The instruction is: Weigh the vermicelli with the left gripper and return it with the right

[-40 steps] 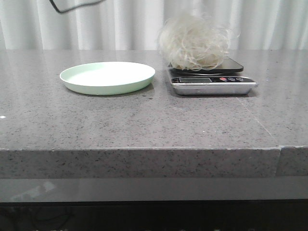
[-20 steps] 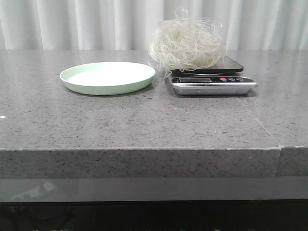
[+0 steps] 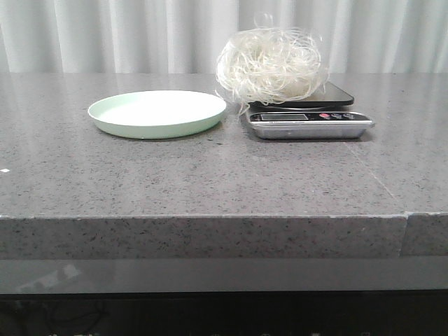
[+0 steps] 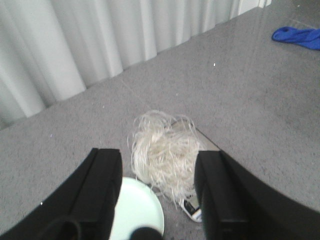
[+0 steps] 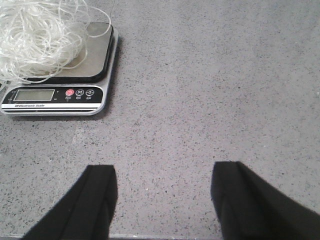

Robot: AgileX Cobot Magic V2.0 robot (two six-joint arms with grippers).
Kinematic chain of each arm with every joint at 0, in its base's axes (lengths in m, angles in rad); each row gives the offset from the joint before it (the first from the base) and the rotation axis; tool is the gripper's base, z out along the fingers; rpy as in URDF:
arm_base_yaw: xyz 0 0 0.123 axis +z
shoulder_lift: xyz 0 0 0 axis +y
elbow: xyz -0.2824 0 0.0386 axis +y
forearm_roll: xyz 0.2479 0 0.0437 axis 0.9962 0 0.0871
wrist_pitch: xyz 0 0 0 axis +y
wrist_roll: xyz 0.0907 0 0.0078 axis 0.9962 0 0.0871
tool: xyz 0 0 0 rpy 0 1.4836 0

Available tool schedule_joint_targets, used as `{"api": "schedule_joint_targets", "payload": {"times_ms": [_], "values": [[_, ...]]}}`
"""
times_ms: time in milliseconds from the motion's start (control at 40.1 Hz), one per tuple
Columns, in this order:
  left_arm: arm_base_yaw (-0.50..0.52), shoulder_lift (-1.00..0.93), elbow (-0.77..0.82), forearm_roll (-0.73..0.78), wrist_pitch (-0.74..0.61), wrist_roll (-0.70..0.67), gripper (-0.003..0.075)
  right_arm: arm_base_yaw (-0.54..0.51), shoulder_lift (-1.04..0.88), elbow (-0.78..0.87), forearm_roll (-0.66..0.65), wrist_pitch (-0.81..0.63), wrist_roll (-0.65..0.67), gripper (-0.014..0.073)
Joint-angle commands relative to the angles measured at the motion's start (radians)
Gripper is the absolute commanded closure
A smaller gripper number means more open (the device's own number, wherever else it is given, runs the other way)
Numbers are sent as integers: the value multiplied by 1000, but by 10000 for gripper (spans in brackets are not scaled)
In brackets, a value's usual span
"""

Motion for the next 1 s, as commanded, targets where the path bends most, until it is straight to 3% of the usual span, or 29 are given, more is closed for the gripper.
{"api": "schedule_joint_targets", "payload": {"times_ms": [0, 498, 747, 971], "values": [[0, -98, 68, 3, -72, -18, 290, -3, 9, -26, -4, -60, -10, 64], [0, -606, 840, 3, -391, -18, 291, -3, 9, -26, -4, -60, -10, 64], [0, -876, 1146, -7, -423, -18, 292, -3, 9, -26, -4, -60, -10, 64], [0, -1074, 1318, -11, -421, -18, 292, -3, 9, -26, 1, -60, -10, 64]]}}
